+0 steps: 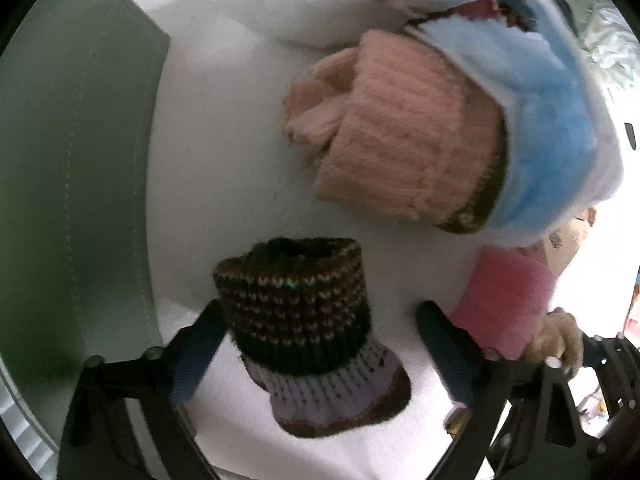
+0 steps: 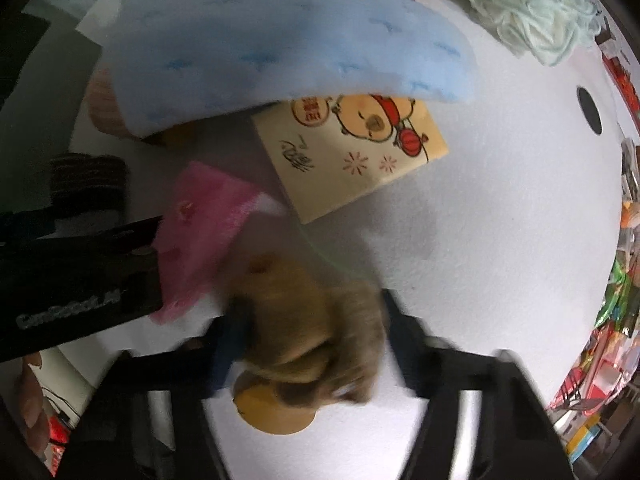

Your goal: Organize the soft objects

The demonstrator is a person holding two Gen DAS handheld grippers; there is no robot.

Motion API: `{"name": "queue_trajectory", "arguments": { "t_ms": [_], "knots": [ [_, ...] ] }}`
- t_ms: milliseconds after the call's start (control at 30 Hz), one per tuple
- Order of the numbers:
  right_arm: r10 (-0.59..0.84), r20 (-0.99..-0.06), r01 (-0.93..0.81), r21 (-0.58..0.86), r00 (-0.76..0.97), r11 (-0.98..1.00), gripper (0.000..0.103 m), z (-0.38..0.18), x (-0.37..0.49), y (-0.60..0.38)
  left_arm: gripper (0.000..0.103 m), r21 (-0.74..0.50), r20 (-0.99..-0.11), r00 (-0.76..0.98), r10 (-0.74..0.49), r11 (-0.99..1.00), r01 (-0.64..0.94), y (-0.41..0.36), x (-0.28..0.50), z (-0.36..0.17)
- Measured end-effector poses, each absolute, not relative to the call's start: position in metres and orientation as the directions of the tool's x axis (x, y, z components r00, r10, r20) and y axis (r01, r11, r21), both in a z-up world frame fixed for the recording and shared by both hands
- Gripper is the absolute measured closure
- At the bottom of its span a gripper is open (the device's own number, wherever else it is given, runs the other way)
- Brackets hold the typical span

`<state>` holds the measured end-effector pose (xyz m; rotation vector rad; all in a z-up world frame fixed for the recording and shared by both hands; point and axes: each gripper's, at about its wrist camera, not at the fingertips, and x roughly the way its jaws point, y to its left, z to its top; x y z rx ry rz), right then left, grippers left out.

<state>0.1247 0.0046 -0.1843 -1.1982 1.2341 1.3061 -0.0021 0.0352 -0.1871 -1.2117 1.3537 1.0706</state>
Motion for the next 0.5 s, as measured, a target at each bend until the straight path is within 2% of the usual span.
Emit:
{"name": "queue_trajectory", "arguments": {
  "t_ms": [67, 167, 233, 500],
  "knots": [
    [-0.012, -0.994, -0.993, 0.11, -0.11, -0.039, 0.057, -0.183, 0.126, 0.004, 0.032, -0.002, -0.994, -0.013, -0.111, 0.136, -0.991, 0.033, 0.0, -0.182],
    [-0.011, -0.992, -0.992, 0.124, -0.124, -0.017, 0.058, -0.177, 0.133, 0.001, 0.048, 0.001, -0.993, -0.019, -0.116, 0.149, -0.989, 0.027, -0.002, -0.178],
    [-0.004, -0.991, -0.991, 0.136, -0.136, 0.007, 0.058, -0.172, 0.139, -0.004, 0.052, 0.003, -0.993, -0.021, -0.12, 0.149, -0.989, 0.021, -0.005, -0.175],
    [0.006, -0.98, -0.973, 0.198, -0.199, 0.119, 0.057, -0.16, 0.175, -0.029, 0.052, -0.04, -0.995, 0.016, -0.097, 0.245, -0.969, -0.021, -0.007, -0.147]
  ]
}}
